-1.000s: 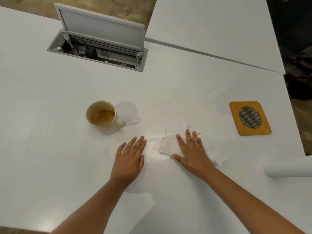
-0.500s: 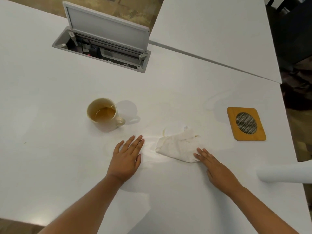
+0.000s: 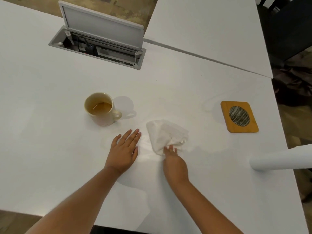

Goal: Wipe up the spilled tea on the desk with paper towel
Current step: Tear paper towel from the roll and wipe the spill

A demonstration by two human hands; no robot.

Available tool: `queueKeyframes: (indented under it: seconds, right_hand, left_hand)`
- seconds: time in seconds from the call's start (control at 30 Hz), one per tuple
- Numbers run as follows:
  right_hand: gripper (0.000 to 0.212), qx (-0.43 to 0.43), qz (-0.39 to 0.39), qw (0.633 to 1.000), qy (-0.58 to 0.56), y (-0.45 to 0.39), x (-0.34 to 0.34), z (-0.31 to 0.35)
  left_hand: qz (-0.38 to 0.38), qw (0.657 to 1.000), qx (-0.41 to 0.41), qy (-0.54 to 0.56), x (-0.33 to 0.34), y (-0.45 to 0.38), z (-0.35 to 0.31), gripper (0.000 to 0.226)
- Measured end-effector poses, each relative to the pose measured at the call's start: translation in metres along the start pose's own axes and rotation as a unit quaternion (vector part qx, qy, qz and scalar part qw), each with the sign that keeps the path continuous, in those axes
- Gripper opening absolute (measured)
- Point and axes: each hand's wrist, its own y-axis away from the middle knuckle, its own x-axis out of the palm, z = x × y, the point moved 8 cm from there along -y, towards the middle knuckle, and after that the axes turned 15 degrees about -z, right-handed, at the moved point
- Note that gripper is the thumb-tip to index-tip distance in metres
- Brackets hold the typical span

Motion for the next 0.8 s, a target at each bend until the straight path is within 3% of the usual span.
queueKeyframes:
  seconds: [0.1,0.17,0.23,0.3,0.33,0.4,0.5,0.6,0.8]
  right_hand:
    - [0.044,0.010,0.057,0.997,0.058,-0.001,-0.005,0.019]
    - [0.038,0.008,0.034,0.996,0.079,-0.012,-0.023,0.018]
    - [0.034,-0.004,-0.048,0.996,0.072,-0.027,-0.051,0.015]
    - [0.027,-0.031,-0.145,0.989,-0.010,-0.035,-0.070,0.014]
    - [0.026,-0.043,-0.145,0.987,-0.055,-0.039,-0.069,0.012]
    - [0.035,-0.061,-0.074,0.991,-0.096,-0.045,-0.047,0.008]
    - [0.055,-0.052,0.055,0.997,-0.031,-0.043,0.000,-0.004]
    - [0.075,-0.057,0.033,0.998,0.022,-0.038,0.021,-0.005]
    - [0.062,-0.127,-0.012,0.991,0.042,-0.034,0.034,0.036]
  left_hand:
    - [0.005,1.000,0.005,0.006,0.000,0.001,-0.001,0.055]
    - [0.004,1.000,0.020,0.012,-0.003,0.001,-0.002,0.054]
    - [-0.010,1.000,0.016,0.017,-0.009,0.004,0.006,0.056]
    - [-0.032,0.999,-0.019,0.029,-0.018,0.014,0.023,0.057]
    - [-0.040,0.998,-0.039,0.036,-0.021,0.021,0.034,0.057]
    - [-0.050,0.995,-0.069,0.045,-0.023,0.036,0.053,0.058]
    - [-0.050,0.992,-0.113,0.037,-0.021,0.048,0.073,0.059]
    - [-0.048,0.990,-0.128,0.024,-0.021,0.047,0.075,0.057]
    - [-0.054,0.990,-0.127,0.021,-0.022,0.047,0.075,0.054]
